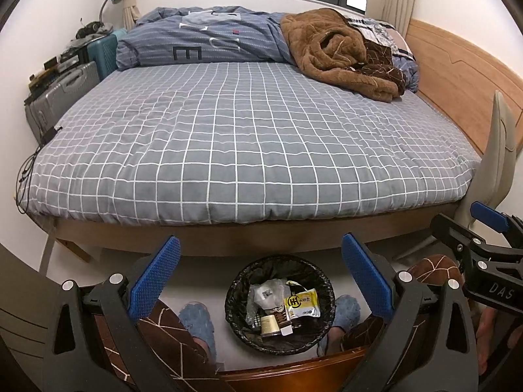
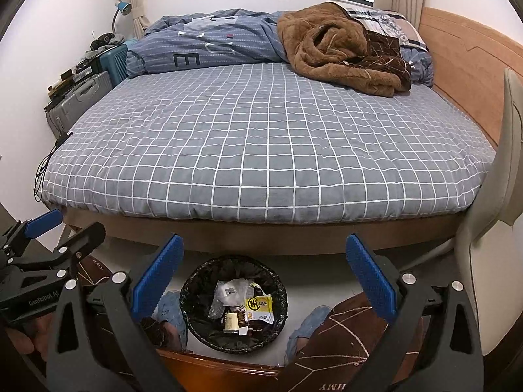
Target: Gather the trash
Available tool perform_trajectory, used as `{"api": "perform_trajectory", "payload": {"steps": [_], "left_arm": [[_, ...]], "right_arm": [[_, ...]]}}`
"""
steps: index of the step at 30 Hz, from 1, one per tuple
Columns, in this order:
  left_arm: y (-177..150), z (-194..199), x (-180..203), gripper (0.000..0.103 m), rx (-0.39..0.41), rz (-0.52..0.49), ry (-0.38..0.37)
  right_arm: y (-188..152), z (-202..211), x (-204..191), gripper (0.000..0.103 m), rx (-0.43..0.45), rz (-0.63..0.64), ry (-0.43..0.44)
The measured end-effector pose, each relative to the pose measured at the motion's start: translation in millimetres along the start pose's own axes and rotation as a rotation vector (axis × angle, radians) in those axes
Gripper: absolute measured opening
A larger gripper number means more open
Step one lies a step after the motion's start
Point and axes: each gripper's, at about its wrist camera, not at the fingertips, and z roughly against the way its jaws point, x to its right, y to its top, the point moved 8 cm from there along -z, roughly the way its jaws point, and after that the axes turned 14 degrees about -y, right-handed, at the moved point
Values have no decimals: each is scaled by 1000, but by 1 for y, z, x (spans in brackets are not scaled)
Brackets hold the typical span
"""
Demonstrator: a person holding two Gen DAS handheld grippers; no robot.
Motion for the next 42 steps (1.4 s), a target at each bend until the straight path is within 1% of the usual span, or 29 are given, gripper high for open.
{"api": "perform_trajectory", "payload": {"steps": [21,28,32,37,42], "left_arm": [[-1,-4,-4,97,-16,7,39],[-2,-6,-3,97,-29,0,35],[-4,-10,-5,97,-41,33,11],[-4,-10,-6,97,-27,18,42],[-2,-10,-5,97,-22,23,26]], "right_arm": [[-1,-3,-2,95,-2,-7,11],[-1,-2,-2,95,-2,-7,10],[-1,-2,-2,95,-1,-4,11],[-1,-2,-3,95,-4,-6,11],[-3,-2,-5,95,-7,-8,14]]}}
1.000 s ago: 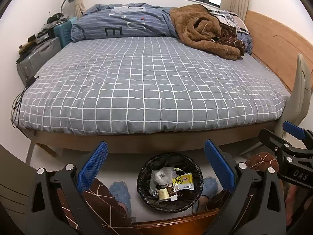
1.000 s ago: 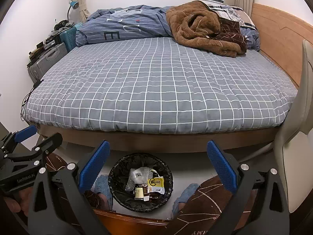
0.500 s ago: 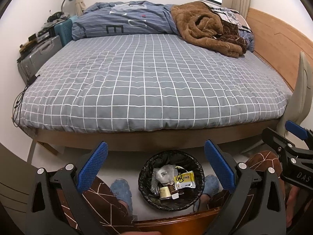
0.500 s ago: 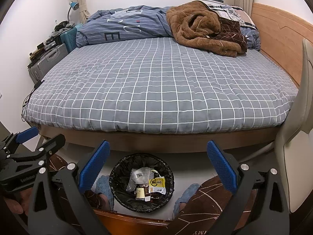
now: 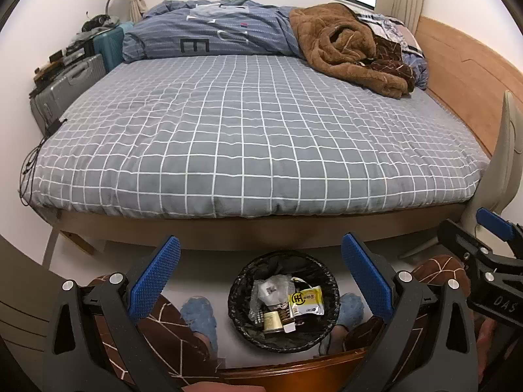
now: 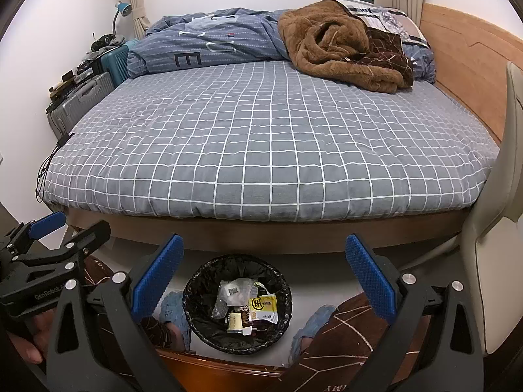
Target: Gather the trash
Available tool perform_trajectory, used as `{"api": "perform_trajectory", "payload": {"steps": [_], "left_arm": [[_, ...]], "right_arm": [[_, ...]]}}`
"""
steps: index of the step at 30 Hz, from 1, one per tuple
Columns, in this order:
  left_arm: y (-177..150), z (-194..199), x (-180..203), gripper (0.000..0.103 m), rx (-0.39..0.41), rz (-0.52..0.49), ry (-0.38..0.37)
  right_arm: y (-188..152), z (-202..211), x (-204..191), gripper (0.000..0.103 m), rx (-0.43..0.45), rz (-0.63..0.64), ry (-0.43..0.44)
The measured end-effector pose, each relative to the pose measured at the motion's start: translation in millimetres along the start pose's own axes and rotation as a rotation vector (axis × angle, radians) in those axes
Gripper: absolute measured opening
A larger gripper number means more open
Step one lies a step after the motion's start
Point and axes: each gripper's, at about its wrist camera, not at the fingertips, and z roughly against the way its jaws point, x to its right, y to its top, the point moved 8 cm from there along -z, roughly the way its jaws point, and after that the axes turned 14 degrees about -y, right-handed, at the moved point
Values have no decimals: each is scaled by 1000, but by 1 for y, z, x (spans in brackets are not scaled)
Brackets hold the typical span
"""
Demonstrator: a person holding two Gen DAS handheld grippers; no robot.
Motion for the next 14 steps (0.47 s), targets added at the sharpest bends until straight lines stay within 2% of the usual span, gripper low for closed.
{"api": "perform_trajectory", "payload": {"steps": [14], "left_arm": [[2,1,2,97,3,-19,11]], "right_arm": [[0,-2,2,95,3,-6,-1]]}}
